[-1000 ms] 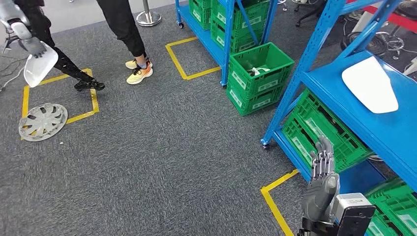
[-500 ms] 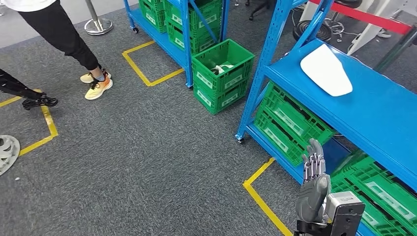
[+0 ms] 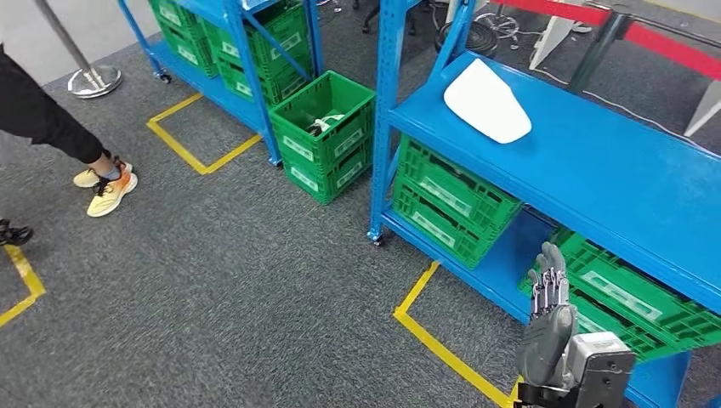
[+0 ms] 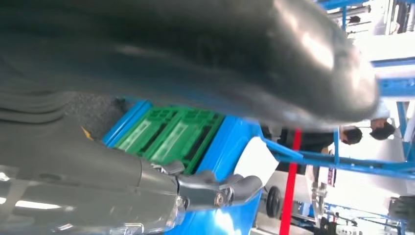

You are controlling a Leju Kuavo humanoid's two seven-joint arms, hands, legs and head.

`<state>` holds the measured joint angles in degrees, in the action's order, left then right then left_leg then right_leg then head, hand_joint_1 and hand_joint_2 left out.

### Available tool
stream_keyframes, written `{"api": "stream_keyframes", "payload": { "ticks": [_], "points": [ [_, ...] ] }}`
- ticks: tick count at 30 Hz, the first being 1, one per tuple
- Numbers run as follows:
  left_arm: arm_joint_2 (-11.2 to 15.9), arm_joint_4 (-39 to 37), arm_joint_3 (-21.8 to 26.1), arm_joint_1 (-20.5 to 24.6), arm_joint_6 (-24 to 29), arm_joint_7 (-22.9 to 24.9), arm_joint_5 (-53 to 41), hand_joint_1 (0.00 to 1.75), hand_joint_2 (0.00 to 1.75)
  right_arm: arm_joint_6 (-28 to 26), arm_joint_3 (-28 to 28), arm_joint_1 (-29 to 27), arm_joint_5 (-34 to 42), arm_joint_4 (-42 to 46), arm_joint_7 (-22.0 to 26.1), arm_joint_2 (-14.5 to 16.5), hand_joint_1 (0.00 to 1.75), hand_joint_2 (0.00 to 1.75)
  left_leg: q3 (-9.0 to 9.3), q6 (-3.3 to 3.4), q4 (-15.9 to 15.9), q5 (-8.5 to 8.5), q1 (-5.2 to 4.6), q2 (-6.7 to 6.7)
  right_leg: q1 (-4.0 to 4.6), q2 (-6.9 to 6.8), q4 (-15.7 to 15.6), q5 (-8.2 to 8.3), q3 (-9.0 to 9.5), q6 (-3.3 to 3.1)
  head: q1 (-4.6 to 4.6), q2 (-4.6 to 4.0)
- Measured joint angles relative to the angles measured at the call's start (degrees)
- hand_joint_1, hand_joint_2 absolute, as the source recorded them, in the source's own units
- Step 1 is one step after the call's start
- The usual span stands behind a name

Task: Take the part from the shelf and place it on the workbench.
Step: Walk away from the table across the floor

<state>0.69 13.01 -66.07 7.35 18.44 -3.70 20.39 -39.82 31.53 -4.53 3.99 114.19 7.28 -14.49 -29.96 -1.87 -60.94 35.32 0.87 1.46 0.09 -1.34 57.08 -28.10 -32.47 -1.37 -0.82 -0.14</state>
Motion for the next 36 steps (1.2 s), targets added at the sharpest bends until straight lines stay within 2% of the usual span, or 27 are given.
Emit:
{"api": "stream_keyframes", "payload": {
  "ticks": [1,3,4,5,6,8,10,12,13,15,17,18,19,20,22,23,25,26,27,28,30,31,32,33,34,35,36],
  "points": [
    [0.0,0.0,0.0,-0.1,0.0,0.0,0.0,0.00,0.00,0.0,0.0,0.1,0.0,0.0,0.0,0.0,0.00,0.00,-1.85,-0.10,-3.5,1.52,0.06,-1.68,-0.01,0.49,-0.1,-0.03,0.10,-0.20,0.20,0.00],
    [0.0,0.0,0.0,-0.3,0.0,0.0,0.0,0.00,0.00,0.0,0.0,0.3,0.0,0.0,0.0,0.0,0.00,0.00,-6.50,-0.25,-10.7,3.73,0.07,-2.02,0.05,1.86,0.0,-0.22,0.18,-0.46,0.41,0.01],
    [0.0,0.0,0.0,-0.4,0.0,0.1,0.0,0.00,0.00,0.0,0.1,0.2,0.1,-0.1,0.0,0.0,0.00,0.00,-7.96,-0.26,-12.2,3.30,0.07,-1.87,0.09,2.67,0.0,-0.34,0.30,-0.47,0.45,0.01],
    [0.0,0.0,0.0,-0.4,0.0,0.1,0.0,0.00,0.00,0.0,0.1,0.2,0.1,-0.1,0.0,0.0,0.00,0.00,-8.40,-0.20,-11.6,1.66,0.08,-1.85,0.11,3.53,0.1,-0.49,0.49,-0.41,0.47,0.01],
    [0.0,0.0,0.0,-0.4,0.0,0.1,0.0,0.00,0.00,0.0,0.1,0.2,0.1,-0.1,0.0,0.0,0.00,0.00,-7.72,-0.10,-8.9,-0.96,0.11,-2.28,0.09,4.35,0.1,-0.72,0.77,-0.28,0.49,0.01],
    [0.1,0.0,0.0,-0.5,0.0,0.1,0.0,0.00,0.00,0.0,0.1,0.3,0.1,-0.1,0.0,0.0,0.00,0.00,-5.18,0.27,-2.3,-5.22,0.37,-5.32,-0.02,5.85,0.5,-1.31,1.12,0.18,0.48,0.01],
    [0.1,0.0,0.0,-0.5,0.0,0.2,0.0,0.00,0.00,0.0,0.1,0.5,0.1,-0.1,0.0,0.0,0.00,0.00,-3.45,0.66,1.3,-5.73,0.50,-7.43,-0.27,7.27,0.9,-1.60,0.84,0.88,0.52,0.01],
    [0.2,0.0,0.0,-0.5,0.0,0.3,-0.1,0.00,0.00,0.0,0.1,0.6,0.1,-0.1,0.0,0.0,0.00,0.00,-2.81,1.04,2.2,-5.11,0.43,-6.28,-0.49,8.76,0.8,-1.53,0.51,1.61,0.58,0.01],
    [0.2,0.0,0.0,-0.5,0.0,0.4,-0.1,0.00,0.00,0.0,0.1,0.6,0.2,-0.1,0.0,0.0,0.00,0.00,-2.57,1.28,2.4,-5.11,0.49,-5.47,-0.46,8.57,0.9,-1.66,0.42,1.94,0.50,0.01],
    [0.1,0.0,-0.1,-0.5,0.1,0.4,-0.2,0.00,0.00,0.0,0.0,1.1,0.6,-0.2,0.0,0.0,0.00,0.00,-1.86,1.90,2.9,-4.94,0.66,-3.44,-0.27,5.81,3.9,-3.30,-1.04,2.63,0.00,0.01],
    [0.0,0.0,-0.2,-0.6,0.1,0.5,-0.2,0.00,0.00,0.0,0.0,1.5,1.1,-0.4,0.0,0.0,0.00,0.00,-1.29,2.35,3.1,-4.49,0.50,-1.24,-0.39,2.47,10.8,-6.37,-4.72,3.29,-0.48,0.01],
    [0.0,0.0,-0.3,-0.6,0.1,0.5,-0.2,0.00,0.00,0.0,0.0,1.5,1.2,-0.6,0.0,0.0,0.00,0.00,-1.07,2.43,3.1,-4.23,0.41,-0.17,-0.52,1.86,14.2,-7.44,-6.59,3.51,-0.51,0.01],
    [0.1,0.0,-0.4,-0.7,0.0,0.5,-0.2,0.00,0.00,0.0,0.0,1.4,1.3,-0.7,0.0,0.0,0.00,0.00,-0.82,2.44,3.1,-3.96,0.33,0.85,-0.62,1.56,16.2,-7.57,-7.79,3.62,-0.53,0.01],
    [0.1,0.0,-0.4,-0.7,0.0,0.5,-0.3,0.00,0.00,0.0,0.0,1.4,1.4,-0.9,0.0,0.0,0.00,0.00,-0.54,2.40,3.1,-3.69,0.27,1.72,-0.68,1.37,16.2,-6.60,-7.97,3.62,-0.53,0.01],
    [0.0,0.0,-0.4,-0.5,0.0,0.5,-0.3,0.00,0.00,0.0,0.0,1.4,1.6,-1.2,0.0,0.0,0.00,0.00,0.23,2.16,3.1,-3.12,0.16,3.15,-0.57,0.43,10.1,-2.31,-5.32,3.17,-0.54,0.01],
    [0.0,0.0,-0.4,-0.4,0.0,0.5,-0.3,0.00,0.00,0.0,0.0,1.4,1.8,-1.4,0.0,-0.1,0.00,0.00,0.55,1.98,3.1,-2.85,0.07,3.73,-0.25,-0.79,6.6,-0.76,-3.54,2.75,-0.54,0.01],
    [-0.2,0.0,-0.4,-0.2,-0.1,0.4,-0.3,0.00,0.00,0.0,0.0,1.5,2.0,-1.6,0.1,-0.1,0.00,0.00,0.94,1.46,3.3,-2.46,-0.19,4.69,0.43,-2.83,1.9,0.24,-1.36,1.79,-0.53,0.00],
    [-0.2,0.0,-0.4,-0.2,-0.1,0.4,-0.3,0.00,0.00,0.0,0.0,1.5,2.1,-1.6,0.1,-0.1,0.00,0.00,1.04,1.20,3.4,-2.38,-0.30,5.18,0.70,-3.15,1.5,-0.15,-1.19,1.43,-0.51,0.00],
    [-0.3,0.1,-0.4,-0.1,-0.1,0.4,-0.2,0.00,0.00,0.0,0.0,1.5,2.1,-1.7,0.1,-0.2,0.00,0.00,1.33,0.93,3.6,-2.29,-0.39,5.74,0.74,-2.67,1.2,-0.18,-1.15,1.13,-0.51,0.01],
    [-0.3,0.1,-0.5,-0.1,-0.1,0.4,-0.2,0.00,0.00,0.0,0.0,1.4,2.1,-1.8,0.2,-0.2,0.00,0.00,1.63,0.61,3.7,-2.03,-0.36,5.47,0.59,-2.11,0.9,-0.11,-0.96,0.88,-0.49,0.01],
    [-0.3,0.2,-0.5,0.0,-0.2,0.4,-0.2,0.00,0.00,0.0,0.0,1.6,2.2,-1.9,0.2,-0.3,0.00,0.00,1.12,0.13,1.7,-0.37,-0.20,1.68,0.19,-0.97,0.1,0.09,-0.32,0.34,-0.31,0.00],
    [-0.3,0.2,-0.5,-0.1,-0.2,0.4,-0.2,0.00,0.00,0.0,0.0,1.7,2.2,-2.0,0.2,-0.3,0.00,0.00,-0.26,0.01,-1.0,1.11,-0.09,-0.63,0.02,-0.41,-0.1,0.14,-0.06,0.11,-0.14,0.00],
    [-0.3,0.2,-0.5,-0.1,-0.3,0.4,-0.2,0.00,0.00,0.0,0.0,1.8,2.3,-2.1,0.3,-0.3,0.00,0.00,-2.31,0.02,-4.6,2.69,-0.05,-2.14,0.01,0.24,-0.2,0.11,0.00,-0.08,0.02,-0.01],
    [-0.3,0.3,-0.6,-0.3,-0.4,0.4,-0.2,0.00,0.00,0.0,0.0,1.8,2.5,-2.3,0.3,-0.3,0.00,0.00,-4.65,0.04,-8.3,3.92,-0.05,-2.33,0.05,1.01,-0.2,0.04,0.01,-0.23,0.12,0.00],
    [-0.3,0.3,-0.7,-0.4,-0.4,0.4,-0.2,0.00,0.00,0.0,0.0,1.8,2.6,-2.4,0.3,-0.3,0.00,0.00,-6.58,0.06,-10.9,4.20,-0.05,-2.14,0.10,1.86,-0.1,-0.05,0.05,-0.32,0.21,0.01],
    [-0.3,0.3,-0.8,-0.5,-0.4,0.4,-0.2,0.00,0.00,0.0,0.0,1.7,2.7,-2.6,0.4,-0.3,0.00,0.00,-7.72,0.11,-11.6,3.27,-0.04,-1.98,0.12,2.78,0.0,-0.16,0.12,-0.34,0.25,0.01],
    [-0.3,0.3,-0.9,-0.5,-0.4,0.4,-0.2,0.00,0.00,0.0,0.0,1.7,2.9,-2.7,0.4,-0.3,0.00,0.00,-7.83,0.20,-10.2,1.19,-0.02,-2.03,0.11,3.70,0.1,-0.32,0.27,-0.28,0.28,0.01]
  ]
}}
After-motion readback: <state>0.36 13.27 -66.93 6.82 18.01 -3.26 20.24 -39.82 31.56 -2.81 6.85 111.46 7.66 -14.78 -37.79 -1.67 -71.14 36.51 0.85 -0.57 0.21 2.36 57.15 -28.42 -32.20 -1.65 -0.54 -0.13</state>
